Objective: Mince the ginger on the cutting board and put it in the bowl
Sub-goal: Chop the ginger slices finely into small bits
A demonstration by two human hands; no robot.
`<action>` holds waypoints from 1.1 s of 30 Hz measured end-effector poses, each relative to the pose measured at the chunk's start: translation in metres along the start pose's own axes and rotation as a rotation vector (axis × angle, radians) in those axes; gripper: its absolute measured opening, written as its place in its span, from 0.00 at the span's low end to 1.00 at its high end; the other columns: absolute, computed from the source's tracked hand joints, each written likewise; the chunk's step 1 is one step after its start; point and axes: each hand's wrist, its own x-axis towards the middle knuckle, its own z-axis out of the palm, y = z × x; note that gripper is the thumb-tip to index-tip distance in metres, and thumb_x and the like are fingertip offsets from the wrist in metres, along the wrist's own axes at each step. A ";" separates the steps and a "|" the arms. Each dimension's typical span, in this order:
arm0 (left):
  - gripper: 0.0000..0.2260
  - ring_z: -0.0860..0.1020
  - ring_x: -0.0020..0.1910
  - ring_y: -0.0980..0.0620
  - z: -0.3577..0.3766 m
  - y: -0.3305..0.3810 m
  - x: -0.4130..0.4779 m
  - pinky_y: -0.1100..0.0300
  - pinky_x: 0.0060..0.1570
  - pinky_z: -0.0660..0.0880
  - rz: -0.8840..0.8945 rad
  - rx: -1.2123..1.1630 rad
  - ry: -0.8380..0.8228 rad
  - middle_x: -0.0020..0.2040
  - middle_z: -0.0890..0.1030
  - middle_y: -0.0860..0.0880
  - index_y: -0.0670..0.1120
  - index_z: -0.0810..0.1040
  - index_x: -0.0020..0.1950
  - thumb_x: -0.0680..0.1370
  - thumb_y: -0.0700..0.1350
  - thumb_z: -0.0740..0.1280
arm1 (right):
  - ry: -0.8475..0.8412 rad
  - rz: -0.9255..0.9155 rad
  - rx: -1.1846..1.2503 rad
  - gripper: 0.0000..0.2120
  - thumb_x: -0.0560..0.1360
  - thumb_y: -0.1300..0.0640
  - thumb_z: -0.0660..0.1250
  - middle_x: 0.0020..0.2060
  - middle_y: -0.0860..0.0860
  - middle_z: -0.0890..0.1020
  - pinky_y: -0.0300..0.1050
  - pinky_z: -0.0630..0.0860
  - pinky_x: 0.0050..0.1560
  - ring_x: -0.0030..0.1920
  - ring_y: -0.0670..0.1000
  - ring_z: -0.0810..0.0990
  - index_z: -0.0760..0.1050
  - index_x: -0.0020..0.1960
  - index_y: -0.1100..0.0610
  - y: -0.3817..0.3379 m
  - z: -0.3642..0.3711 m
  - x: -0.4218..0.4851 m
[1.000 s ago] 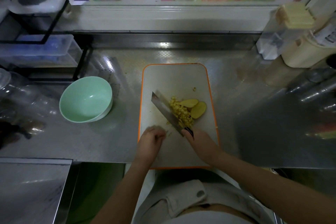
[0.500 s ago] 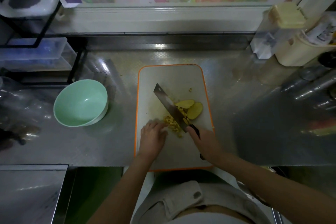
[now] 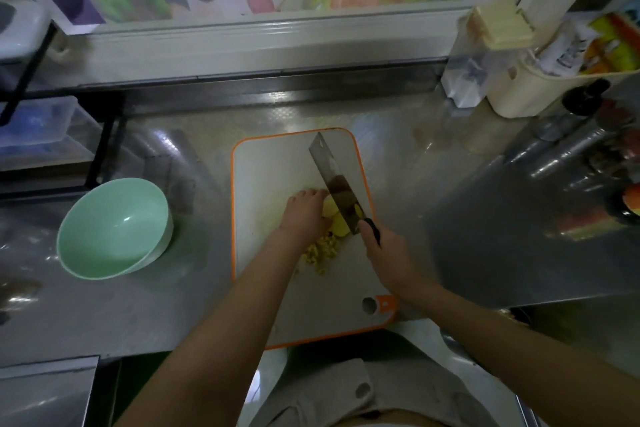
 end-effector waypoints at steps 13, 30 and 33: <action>0.14 0.73 0.58 0.42 0.000 0.004 0.018 0.54 0.54 0.70 -0.015 -0.018 -0.020 0.58 0.76 0.41 0.44 0.75 0.61 0.76 0.43 0.64 | 0.032 0.018 0.112 0.19 0.81 0.50 0.54 0.24 0.46 0.69 0.41 0.64 0.29 0.24 0.44 0.67 0.64 0.31 0.45 0.004 -0.009 0.014; 0.07 0.75 0.49 0.37 0.023 -0.030 -0.055 0.52 0.43 0.66 -0.503 -0.566 0.585 0.50 0.76 0.35 0.37 0.70 0.51 0.79 0.40 0.57 | -0.039 0.040 0.122 0.20 0.79 0.44 0.53 0.26 0.54 0.67 0.49 0.63 0.28 0.25 0.53 0.66 0.64 0.33 0.54 0.010 0.009 0.020; 0.08 0.75 0.50 0.36 0.034 -0.034 -0.067 0.54 0.41 0.65 -0.556 -0.548 0.444 0.51 0.75 0.35 0.36 0.69 0.54 0.78 0.40 0.58 | -0.069 0.042 0.149 0.21 0.79 0.43 0.53 0.25 0.53 0.65 0.48 0.60 0.28 0.24 0.52 0.64 0.63 0.32 0.54 0.008 0.011 0.019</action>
